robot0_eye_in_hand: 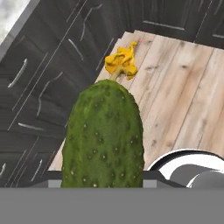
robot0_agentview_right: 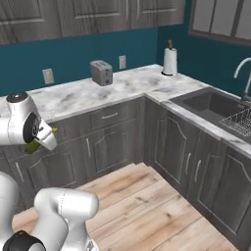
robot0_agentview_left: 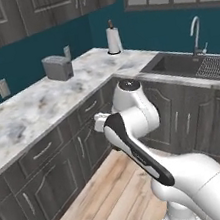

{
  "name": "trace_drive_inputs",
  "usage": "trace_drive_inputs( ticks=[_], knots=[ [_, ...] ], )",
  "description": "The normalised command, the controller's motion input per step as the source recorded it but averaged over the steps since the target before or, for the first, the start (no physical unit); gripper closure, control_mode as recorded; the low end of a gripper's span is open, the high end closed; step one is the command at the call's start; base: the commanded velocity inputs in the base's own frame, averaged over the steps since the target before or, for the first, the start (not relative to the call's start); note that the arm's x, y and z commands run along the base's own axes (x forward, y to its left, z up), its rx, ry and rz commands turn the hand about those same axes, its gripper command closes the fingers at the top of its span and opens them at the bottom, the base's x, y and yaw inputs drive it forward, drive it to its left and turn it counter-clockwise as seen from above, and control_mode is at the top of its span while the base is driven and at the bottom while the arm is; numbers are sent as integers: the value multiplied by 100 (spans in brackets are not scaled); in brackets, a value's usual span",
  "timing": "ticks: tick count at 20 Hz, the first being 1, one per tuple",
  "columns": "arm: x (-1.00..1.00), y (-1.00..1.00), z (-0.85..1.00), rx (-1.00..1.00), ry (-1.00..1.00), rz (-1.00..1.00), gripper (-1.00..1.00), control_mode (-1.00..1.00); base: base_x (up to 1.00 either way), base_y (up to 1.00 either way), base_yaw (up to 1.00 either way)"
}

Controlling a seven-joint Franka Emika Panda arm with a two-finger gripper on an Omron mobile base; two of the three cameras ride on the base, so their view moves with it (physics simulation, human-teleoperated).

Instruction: Turn on the sink faucet. Then move the cucumber from the counter to the sink. Turn off the sink. Move the vegetable from the sink to the pot next to the stove. Finally move the pot to the front right burner.

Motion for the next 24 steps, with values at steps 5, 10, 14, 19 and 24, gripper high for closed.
trace_drive_inputs(
  ticks=[5, 10, 14, 19, 24],
  knots=[
    [0, 0, 0, 0, 0, 0, 100, 100, 2, 0, 35],
    [0, 0, 0, 0, 0, 0, 100, 100, 7, 0, 36],
    [0, 0, 0, 0, 0, 0, 100, 100, 16, 0, 37],
    [0, 0, 0, 0, 0, 0, 100, 100, 25, 0, 41],
    [0, 0, 0, 0, 0, 0, 100, 100, 27, 0, 43]
  ],
)
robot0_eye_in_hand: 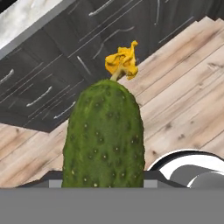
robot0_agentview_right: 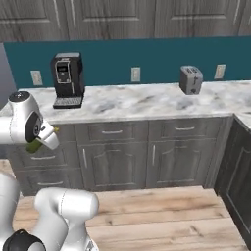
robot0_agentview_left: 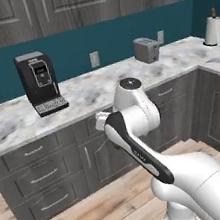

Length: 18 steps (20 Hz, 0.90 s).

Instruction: Turn on the sink faucet. Then move the cucumber from the counter to the sink. Turn off the sink. Move the vegetable from the sink to the pot next to the stove. Finally move the pot to the front right burner.

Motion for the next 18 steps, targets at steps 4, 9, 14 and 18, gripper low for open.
trace_drive_inputs(
  ticks=[4, 9, 14, 18],
  knots=[
    [0, 0, 0, 0, 0, 0, 100, 100, 28, 0, 47],
    [0, 0, 0, 0, 0, 0, 100, 100, 21, 0, 49],
    [0, 0, 0, 0, 0, 0, 100, 100, 11, 0, 49],
    [0, 0, 0, 0, 0, 0, 100, 100, 7, 0, 51]
  ],
)
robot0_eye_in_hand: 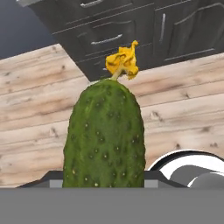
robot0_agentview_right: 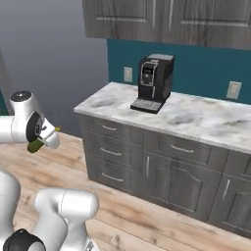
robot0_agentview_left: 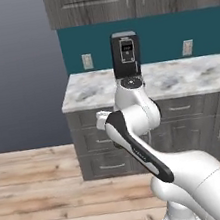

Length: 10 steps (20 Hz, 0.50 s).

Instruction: Turn on the sink faucet. Then move the cucumber from the counter to the sink. Turn off the sink. Move the vegetable from the sink to the pot next to the stove. Finally move the pot to the front right burner.

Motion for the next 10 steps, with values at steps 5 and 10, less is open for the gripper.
trace_drive_inputs(
  ticks=[5, 10],
  knots=[
    [0, 0, 0, 0, 0, 0, 100, 100, 5, 0, 52],
    [0, 0, 0, 0, 0, 0, 100, 100, 6, 0, 52]
  ],
)
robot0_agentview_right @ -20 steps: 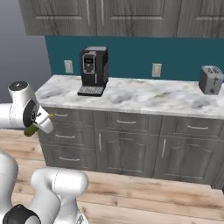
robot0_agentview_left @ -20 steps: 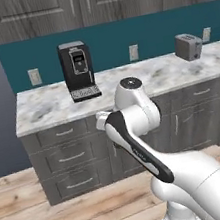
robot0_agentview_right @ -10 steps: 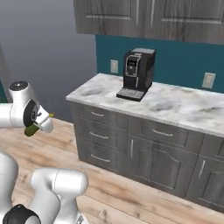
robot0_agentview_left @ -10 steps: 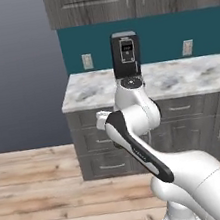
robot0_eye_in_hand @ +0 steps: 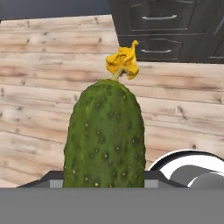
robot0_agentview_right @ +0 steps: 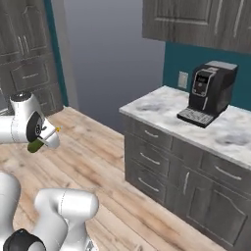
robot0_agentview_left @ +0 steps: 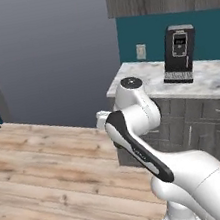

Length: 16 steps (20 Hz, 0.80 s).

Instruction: Turn on the sink faucet. Then move the cucumber from the counter to the sink. Turn off the sink. Move the vegetable from the sink to the pot next to the stove. Finally move the pot to the front right burner.

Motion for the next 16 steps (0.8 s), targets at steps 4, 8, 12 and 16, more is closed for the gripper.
trace_drive_inputs(
  ticks=[4, 8, 12, 16],
  knots=[
    [0, 0, 0, 0, 0, 0, 100, 100, 8, 0, 52],
    [0, 0, 0, 0, 0, 0, 100, 100, 12, 0, 52],
    [0, 0, 0, 0, 0, 0, 100, 100, 14, 0, 52],
    [0, 0, 0, 0, 0, 0, 100, 100, 17, 0, 52]
  ],
)
